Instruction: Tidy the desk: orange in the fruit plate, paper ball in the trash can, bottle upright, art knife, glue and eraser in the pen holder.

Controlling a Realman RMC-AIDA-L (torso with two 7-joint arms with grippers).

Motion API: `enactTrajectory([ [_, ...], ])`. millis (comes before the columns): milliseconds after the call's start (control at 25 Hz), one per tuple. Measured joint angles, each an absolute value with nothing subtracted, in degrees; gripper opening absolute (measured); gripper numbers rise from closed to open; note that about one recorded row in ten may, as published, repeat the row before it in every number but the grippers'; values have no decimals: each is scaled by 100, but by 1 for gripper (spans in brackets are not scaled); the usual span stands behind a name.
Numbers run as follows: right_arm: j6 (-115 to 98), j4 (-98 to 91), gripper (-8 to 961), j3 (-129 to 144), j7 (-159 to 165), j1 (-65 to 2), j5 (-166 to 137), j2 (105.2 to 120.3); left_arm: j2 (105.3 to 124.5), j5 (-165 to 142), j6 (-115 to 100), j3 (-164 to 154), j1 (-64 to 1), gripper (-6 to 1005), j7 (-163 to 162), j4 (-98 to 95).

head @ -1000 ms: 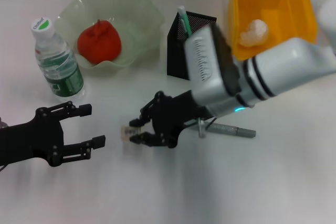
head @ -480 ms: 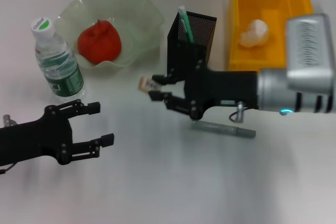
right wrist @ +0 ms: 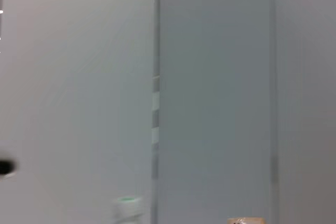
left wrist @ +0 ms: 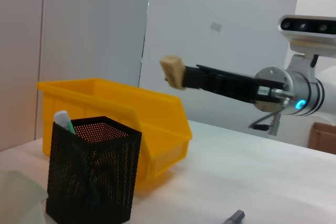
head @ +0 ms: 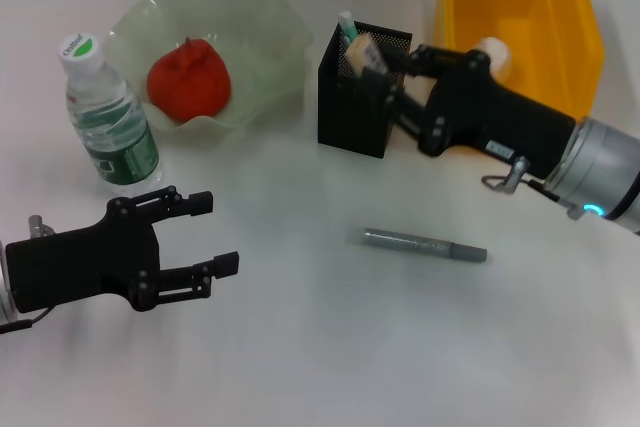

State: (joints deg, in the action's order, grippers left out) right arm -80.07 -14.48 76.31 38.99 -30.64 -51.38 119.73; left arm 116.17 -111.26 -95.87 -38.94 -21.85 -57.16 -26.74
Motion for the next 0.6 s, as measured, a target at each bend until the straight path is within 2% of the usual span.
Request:
enactTrajectory([
  [600,-6993,-1211,338,7593,3756,-3498,-4552,11991,11657,-11127,-9599,-3894,-2234,800,-5790,-2671],
])
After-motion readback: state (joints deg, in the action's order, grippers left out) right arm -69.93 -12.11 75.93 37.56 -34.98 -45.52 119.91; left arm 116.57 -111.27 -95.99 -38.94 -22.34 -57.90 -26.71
